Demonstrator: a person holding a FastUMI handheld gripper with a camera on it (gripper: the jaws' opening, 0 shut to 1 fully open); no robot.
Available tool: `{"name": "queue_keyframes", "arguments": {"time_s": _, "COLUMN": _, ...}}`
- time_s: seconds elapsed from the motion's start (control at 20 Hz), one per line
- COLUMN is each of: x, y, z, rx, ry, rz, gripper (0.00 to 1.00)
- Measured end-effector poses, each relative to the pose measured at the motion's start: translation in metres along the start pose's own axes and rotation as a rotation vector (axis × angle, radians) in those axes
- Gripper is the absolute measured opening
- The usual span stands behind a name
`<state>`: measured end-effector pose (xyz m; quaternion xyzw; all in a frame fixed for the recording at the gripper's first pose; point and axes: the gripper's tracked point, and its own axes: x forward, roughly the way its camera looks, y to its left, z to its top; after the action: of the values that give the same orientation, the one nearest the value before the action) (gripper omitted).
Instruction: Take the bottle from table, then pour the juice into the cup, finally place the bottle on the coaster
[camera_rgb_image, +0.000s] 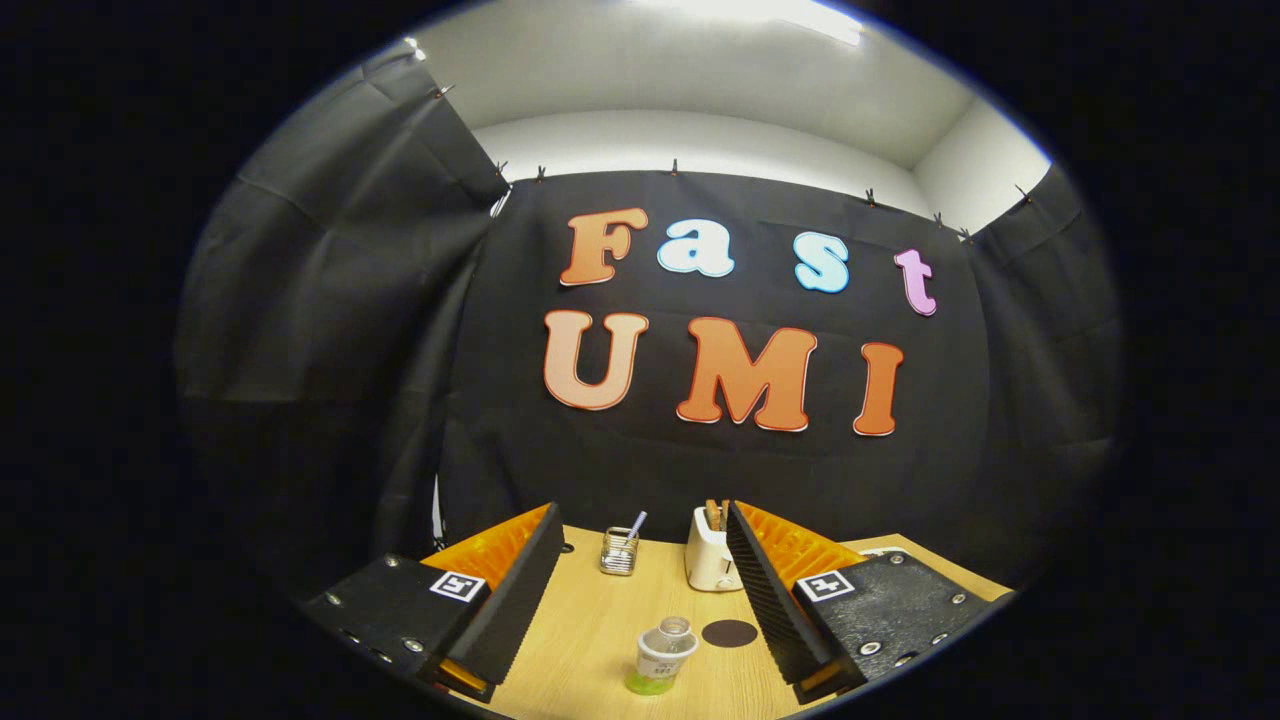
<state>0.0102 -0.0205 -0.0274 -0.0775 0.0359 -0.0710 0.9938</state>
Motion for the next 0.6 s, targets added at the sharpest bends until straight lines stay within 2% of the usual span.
{"name": "queue_keyframes", "arguments": {"time_s": 0.1, "x": 0.002, "y": -0.009, "z": -0.01, "rx": -0.015, "ry": 0.014, "rz": -0.038, "gripper": 0.97}}
{"name": "queue_keyframes", "arguments": {"time_s": 0.3, "x": 0.006, "y": -0.013, "z": -0.036, "rx": 0.009, "ry": 0.008, "rz": -0.051, "gripper": 0.97}}
{"name": "queue_keyframes", "arguments": {"time_s": 0.6, "x": 0.014, "y": -0.024, "z": -0.098, "rx": 0.039, "ry": 0.069, "rz": -0.088, "gripper": 0.97}}
